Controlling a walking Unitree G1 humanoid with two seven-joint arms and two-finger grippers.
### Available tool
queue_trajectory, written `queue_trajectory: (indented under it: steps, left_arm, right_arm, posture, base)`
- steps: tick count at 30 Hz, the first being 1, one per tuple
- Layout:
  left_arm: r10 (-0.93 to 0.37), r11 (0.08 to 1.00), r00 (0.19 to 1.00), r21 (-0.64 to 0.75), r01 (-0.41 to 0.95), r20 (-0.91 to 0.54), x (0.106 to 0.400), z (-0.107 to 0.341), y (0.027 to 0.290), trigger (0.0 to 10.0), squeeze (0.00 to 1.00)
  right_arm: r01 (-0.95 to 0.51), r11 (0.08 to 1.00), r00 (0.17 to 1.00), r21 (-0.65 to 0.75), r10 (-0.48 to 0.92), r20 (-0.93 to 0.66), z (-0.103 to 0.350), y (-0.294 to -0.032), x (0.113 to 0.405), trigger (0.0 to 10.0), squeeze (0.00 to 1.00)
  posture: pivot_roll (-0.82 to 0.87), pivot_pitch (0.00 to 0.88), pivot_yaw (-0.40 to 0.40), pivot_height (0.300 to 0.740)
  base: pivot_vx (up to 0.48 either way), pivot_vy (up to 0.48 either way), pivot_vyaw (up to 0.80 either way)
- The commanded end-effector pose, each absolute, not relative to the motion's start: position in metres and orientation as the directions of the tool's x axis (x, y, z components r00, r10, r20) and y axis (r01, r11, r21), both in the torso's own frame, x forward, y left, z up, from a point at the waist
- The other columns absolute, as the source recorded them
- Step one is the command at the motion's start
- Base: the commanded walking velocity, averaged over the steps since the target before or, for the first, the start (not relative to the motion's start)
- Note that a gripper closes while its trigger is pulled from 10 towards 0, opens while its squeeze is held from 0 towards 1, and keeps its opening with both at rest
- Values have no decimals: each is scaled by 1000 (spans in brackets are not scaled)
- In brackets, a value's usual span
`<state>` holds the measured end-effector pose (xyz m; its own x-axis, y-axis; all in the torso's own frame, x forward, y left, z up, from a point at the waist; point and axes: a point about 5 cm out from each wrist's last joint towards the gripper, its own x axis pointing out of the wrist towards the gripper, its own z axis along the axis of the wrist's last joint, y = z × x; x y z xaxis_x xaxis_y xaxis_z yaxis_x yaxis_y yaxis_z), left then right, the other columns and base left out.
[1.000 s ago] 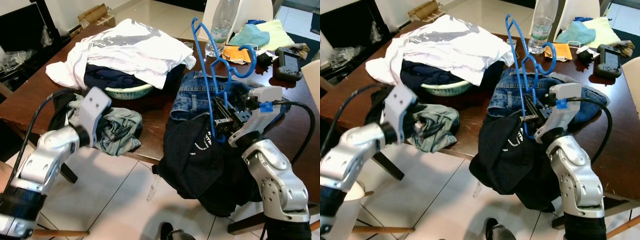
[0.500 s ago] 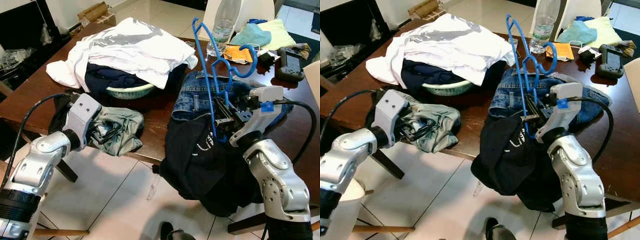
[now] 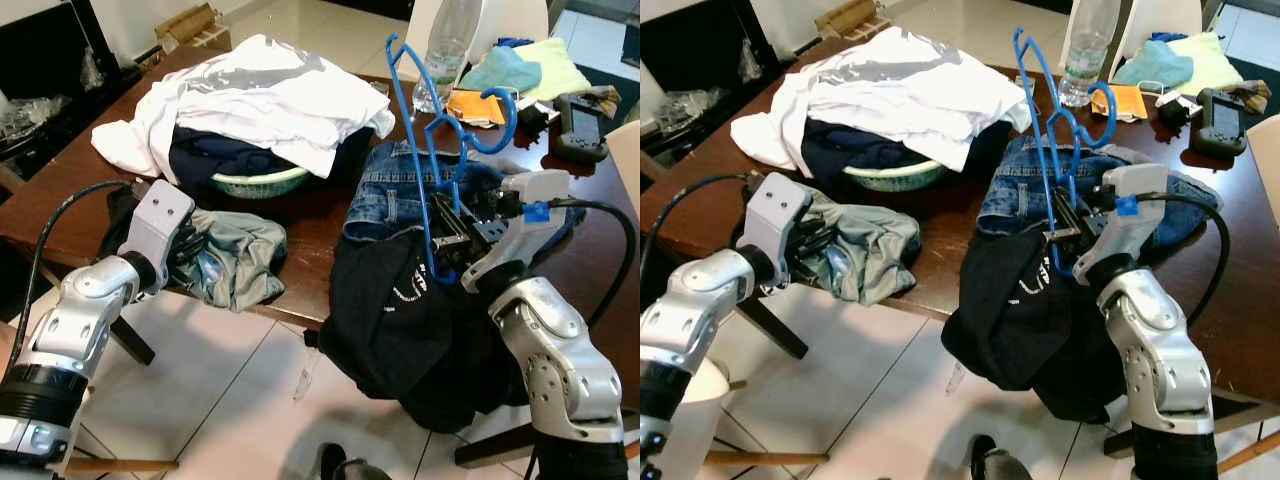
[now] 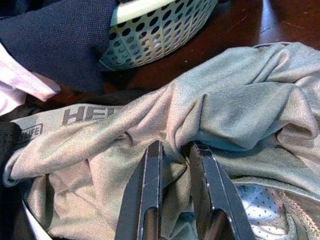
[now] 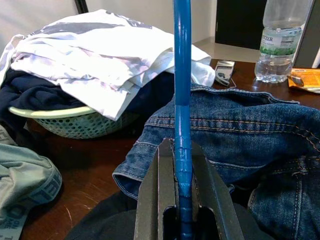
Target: Hang hanger
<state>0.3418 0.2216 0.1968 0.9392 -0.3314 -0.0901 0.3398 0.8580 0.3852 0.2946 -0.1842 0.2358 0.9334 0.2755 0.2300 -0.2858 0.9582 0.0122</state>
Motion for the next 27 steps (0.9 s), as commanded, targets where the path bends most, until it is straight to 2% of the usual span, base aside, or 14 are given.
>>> queue_trajectory:
  steps: [1, 6, 9, 10, 11, 12, 13, 15, 17, 22, 23, 25, 26, 27]
  left_arm:
    - [-323, 862, 942, 383, 332, -88, 345, 195, 221, 0, 0]
    - [-314, 866, 947, 387, 316, -71, 349, 198, 222, 0, 0]
    - [-266, 895, 959, 396, 207, 99, 357, 243, 227, 0, 0]
    - [-266, 895, 959, 396, 207, 99, 357, 243, 227, 0, 0]
    - [-236, 909, 950, 392, 141, 206, 359, 273, 231, 0, 0]
    - [-236, 909, 950, 392, 141, 206, 359, 273, 231, 0, 0]
    - [-202, 921, 926, 384, 69, 319, 358, 309, 237, 0, 0]
    - [-202, 921, 926, 384, 69, 319, 358, 309, 237, 0, 0]
    - [-148, 924, 850, 378, -64, 506, 347, 376, 251, 0, 0]
    - [-114, 918, 809, 373, -136, 577, 340, 403, 260, 0, 0]
    - [-33, 891, 758, 363, -272, 651, 328, 434, 279, 0, 0]
    - [-33, 891, 758, 363, -272, 651, 328, 434, 279, 0, 0]
    - [51, 846, 704, 344, -408, 709, 316, 458, 298, 0, 0]
    - [51, 846, 704, 344, -408, 709, 316, 458, 298, 0, 0]
  right_arm:
    - [-273, 962, 937, 5, 265, 227, 237, -187, 294, 10000, 0]
    - [-271, 963, 937, 4, 263, 229, 238, -188, 294, 10000, 0]
    - [-269, 963, 938, 4, 261, 230, 238, -188, 293, 10000, 0]
    - [-269, 963, 938, 4, 261, 230, 238, -188, 293, 10000, 0]
    - [-268, 963, 938, 5, 260, 230, 238, -188, 293, 10000, 0]
    - [-268, 963, 938, 5, 260, 230, 238, -188, 293, 10000, 0]
    - [-269, 963, 938, 6, 260, 230, 238, -188, 293, 10000, 0]
    - [-269, 963, 938, 6, 260, 230, 238, -188, 293, 10000, 0]
    - [-268, 963, 938, 8, 259, 231, 238, -187, 294, 10000, 0]
    - [-268, 963, 938, 10, 259, 231, 238, -187, 294, 10000, 0]
    - [-269, 963, 938, 14, 258, 232, 237, -186, 294, 10000, 0]
    - [-269, 963, 938, 14, 258, 232, 237, -186, 294, 10000, 0]
    - [-269, 963, 938, 17, 258, 232, 237, -186, 295, 10000, 0]
    - [-269, 963, 938, 17, 258, 232, 237, -186, 295, 10000, 0]
  posture:
    - [24, 223, -14, 740]
    - [22, 224, -12, 740]
    - [24, 226, -13, 740]
    - [24, 226, -13, 740]
    - [24, 226, -13, 740]
    - [24, 226, -13, 740]
    - [29, 227, -15, 740]
    - [29, 227, -15, 740]
    - [36, 227, -13, 740]
    - [43, 227, -10, 740]
    - [50, 225, -9, 740]
    - [50, 225, -9, 740]
    - [51, 225, -10, 740]
    - [51, 225, -10, 740]
  base:
    - [0, 0, 0]
    - [0, 0, 0]
    - [0, 0, 0]
    - [0, 0, 0]
    - [0, 0, 0]
    - [0, 0, 0]
    - [0, 0, 0]
    - [0, 0, 0]
    - [0, 0, 0]
    - [0, 0, 0]
    - [0, 0, 0]
    - [0, 0, 0]
    - [0, 0, 0]
    - [0, 0, 0]
